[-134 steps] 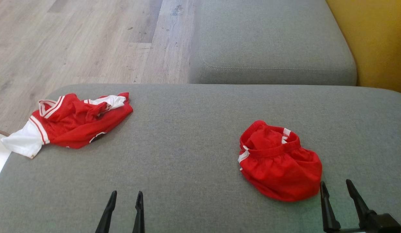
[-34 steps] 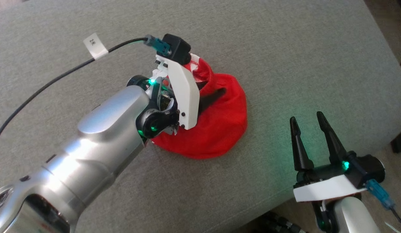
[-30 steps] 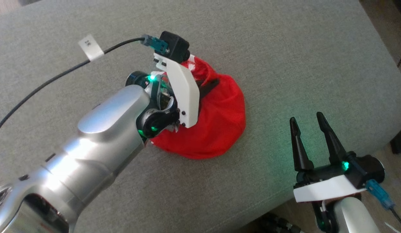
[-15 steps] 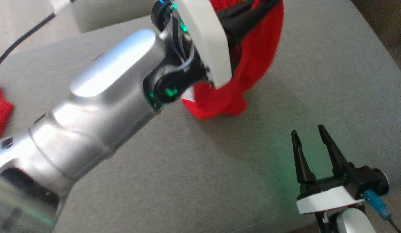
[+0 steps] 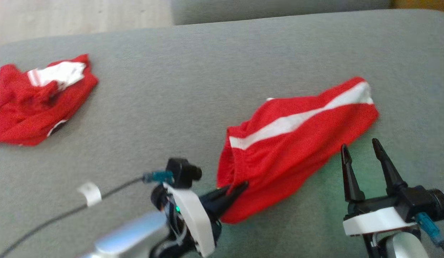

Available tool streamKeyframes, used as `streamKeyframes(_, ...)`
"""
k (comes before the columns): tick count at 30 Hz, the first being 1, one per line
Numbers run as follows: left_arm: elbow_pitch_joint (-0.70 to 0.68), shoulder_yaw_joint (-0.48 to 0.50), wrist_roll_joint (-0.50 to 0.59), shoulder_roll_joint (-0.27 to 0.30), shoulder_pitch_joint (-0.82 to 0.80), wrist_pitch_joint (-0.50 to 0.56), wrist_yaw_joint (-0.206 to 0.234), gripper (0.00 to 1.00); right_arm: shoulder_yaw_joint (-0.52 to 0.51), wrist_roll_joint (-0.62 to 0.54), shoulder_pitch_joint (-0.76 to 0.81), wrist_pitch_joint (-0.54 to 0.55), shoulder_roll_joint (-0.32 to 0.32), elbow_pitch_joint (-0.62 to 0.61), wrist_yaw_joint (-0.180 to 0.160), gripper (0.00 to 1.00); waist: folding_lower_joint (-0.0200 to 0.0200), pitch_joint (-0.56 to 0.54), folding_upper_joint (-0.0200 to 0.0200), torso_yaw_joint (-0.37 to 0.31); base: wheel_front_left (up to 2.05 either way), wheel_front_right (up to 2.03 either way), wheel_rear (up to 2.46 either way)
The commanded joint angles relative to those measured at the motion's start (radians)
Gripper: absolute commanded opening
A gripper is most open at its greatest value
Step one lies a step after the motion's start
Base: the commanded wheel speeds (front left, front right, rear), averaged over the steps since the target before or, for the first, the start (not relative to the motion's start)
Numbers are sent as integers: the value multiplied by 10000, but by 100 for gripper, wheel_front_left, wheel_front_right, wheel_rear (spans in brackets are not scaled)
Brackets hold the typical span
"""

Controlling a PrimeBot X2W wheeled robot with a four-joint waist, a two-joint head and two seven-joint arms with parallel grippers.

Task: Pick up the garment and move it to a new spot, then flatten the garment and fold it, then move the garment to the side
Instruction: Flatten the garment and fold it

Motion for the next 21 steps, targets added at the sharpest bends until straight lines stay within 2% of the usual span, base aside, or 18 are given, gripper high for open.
streamKeyframes(1,-80,352,169,-125,-177,-370,14,0,141,-106,-44,-25,-79,-333,-7,100,1,64,0,506,0,0,0)
streamKeyframes(2,32,337,196,-273,79,-543,14,1,115,-152,-34,-25,-79,-319,-7,100,1,31,0,605,0,0,0)
streamKeyframes(3,148,328,185,-412,308,-726,14,36,89,-183,-21,-25,-79,-301,-7,100,1,-14,0,688,0,0,0)
streamKeyframes(4,251,328,147,-532,492,-931,14,100,80,-205,-17,-25,-79,-287,-7,100,1,-58,0,751,0,0,0)
streamKeyframes(8,416,727,-627,-968,1048,-1703,14,100,42,-233,31,-25,-79,-236,-7,100,1,-280,0,930,0,0,0)
streamKeyframes(13,295,1335,-2114,-1257,1119,-1758,14,100,127,-201,149,-25,-79,-220,-7,100,1,-454,0,980,0,0,0)
streamKeyframes(21,1416,1431,-2486,-1703,280,-1427,14,100,272,-324,167,-25,-79,-207,-7,100,1,-282,0,660,0,0,0)
